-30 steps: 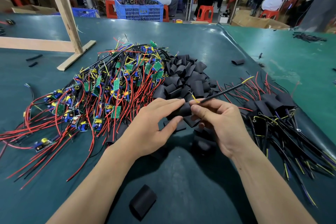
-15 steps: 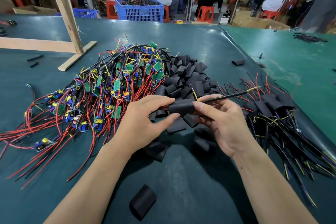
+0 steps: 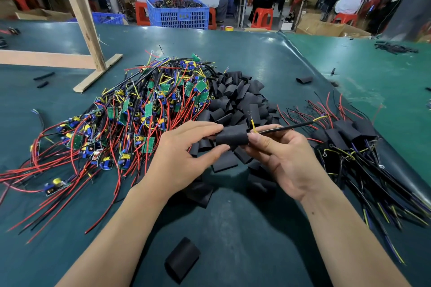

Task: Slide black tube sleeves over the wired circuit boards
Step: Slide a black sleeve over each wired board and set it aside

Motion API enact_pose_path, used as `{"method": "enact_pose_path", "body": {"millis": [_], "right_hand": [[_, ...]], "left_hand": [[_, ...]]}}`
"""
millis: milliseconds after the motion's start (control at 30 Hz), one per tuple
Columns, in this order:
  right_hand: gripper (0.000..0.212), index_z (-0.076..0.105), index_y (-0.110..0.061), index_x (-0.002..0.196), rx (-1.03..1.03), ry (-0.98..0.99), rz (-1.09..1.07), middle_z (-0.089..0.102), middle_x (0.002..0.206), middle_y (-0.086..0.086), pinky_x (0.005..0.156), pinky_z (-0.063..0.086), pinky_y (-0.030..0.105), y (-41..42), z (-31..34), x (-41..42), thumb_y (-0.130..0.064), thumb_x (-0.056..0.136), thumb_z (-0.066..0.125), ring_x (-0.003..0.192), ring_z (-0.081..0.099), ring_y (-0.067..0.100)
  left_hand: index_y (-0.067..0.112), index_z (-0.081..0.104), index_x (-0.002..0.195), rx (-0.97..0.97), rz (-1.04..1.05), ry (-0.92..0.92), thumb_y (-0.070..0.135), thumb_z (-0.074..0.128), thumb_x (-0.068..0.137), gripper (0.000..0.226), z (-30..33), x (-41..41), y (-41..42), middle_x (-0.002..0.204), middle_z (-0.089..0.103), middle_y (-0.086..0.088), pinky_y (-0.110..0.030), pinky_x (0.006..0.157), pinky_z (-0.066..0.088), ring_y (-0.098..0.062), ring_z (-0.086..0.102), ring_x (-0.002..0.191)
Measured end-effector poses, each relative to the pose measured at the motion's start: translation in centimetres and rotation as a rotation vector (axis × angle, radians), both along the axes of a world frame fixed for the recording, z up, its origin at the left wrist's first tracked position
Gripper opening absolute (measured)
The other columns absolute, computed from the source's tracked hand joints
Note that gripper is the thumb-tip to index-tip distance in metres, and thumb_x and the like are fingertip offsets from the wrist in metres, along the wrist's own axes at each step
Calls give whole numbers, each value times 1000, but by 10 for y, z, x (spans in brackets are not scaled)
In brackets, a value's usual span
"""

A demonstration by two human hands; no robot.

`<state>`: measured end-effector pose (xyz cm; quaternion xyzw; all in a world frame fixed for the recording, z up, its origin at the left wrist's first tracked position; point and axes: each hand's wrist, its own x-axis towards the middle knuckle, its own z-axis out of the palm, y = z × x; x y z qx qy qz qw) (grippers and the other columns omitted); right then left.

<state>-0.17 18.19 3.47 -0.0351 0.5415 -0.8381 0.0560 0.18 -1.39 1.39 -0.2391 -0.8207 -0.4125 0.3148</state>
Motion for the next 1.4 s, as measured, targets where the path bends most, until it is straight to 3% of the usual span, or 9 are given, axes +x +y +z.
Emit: {"method": "enact_pose_path", "body": {"millis": [600, 667, 733, 800, 900, 1033, 1200, 1300, 1400], "right_hand": [[10, 74, -14, 64, -50, -29, 27, 73, 77, 12, 58, 57, 22, -2, 1, 0, -4, 66, 70, 69, 73, 26], [8, 73, -11, 71, -60, -33, 36, 72, 79, 13, 59, 57, 23, -2, 0, 0, -5, 66, 71, 70, 73, 27], [23, 68, -8, 88, -61, -56, 78, 72, 82, 15, 58, 58, 24, -1, -1, 0, -11, 65, 75, 68, 72, 27], [32, 67, -9, 92, 30, -101, 144, 69, 76, 14, 51, 55, 23, -1, 0, 2, -22, 65, 77, 60, 68, 22], [21, 69, -13, 77, 203, -119, 174, 63, 62, 11, 40, 47, 21, -1, 1, 5, -32, 70, 74, 47, 61, 19], [19, 69, -13, 67, 123, -2, -195, 66, 59, 9, 40, 47, 20, 3, 4, 0, -23, 83, 70, 45, 62, 17], [26, 61, -8, 75, -193, 21, -721, 68, 58, 0, 44, 49, 17, 28, 8, -10, -22, 97, 60, 47, 63, 10], [22, 56, -9, 84, -457, -98, -798, 68, 59, 0, 50, 50, 14, 41, 8, -12, -25, 97, 61, 55, 67, 9], [25, 54, -8, 82, -541, -192, -768, 68, 60, 2, 49, 50, 13, 46, 7, -14, -26, 100, 56, 59, 69, 9]], "left_hand": [[3, 74, 105, 1, -25, 52, 10, 84, 74, 33, 2, -1, -2, 105, 72, -5, -27, 90, 54, -10, 68, 99], [3, 74, 104, 3, -26, 62, 9, 85, 74, 32, 2, -1, -3, 105, 72, -5, -29, 89, 55, -12, 69, 99], [2, 74, 104, 18, -37, 70, 9, 84, 75, 32, 3, -1, -2, 105, 72, -6, -30, 89, 55, -13, 69, 99], [1, 73, 105, 30, -67, 74, 9, 83, 75, 32, 3, 0, -1, 106, 72, -6, -32, 89, 54, -15, 68, 100], [-1, 72, 108, -12, -83, 94, 7, 83, 74, 36, 3, 0, 1, 111, 71, -7, -37, 92, 52, -20, 66, 104], [-1, 68, 112, -83, 87, 243, 18, 80, 78, 41, 7, -2, -4, 119, 66, -7, -35, 104, 39, -30, 59, 110], [1, 73, 99, -33, 173, 232, 19, 66, 88, 22, 3, -2, -6, 98, 70, -4, -34, 92, 45, -27, 58, 93], [3, 74, 97, -54, 189, 167, 21, 64, 89, 22, 1, -3, -6, 96, 70, -2, -30, 91, 45, -24, 57, 92], [6, 74, 97, -58, 202, 108, 23, 62, 89, 22, 0, -4, -8, 96, 70, 2, -29, 90, 44, -22, 56, 94]]}}
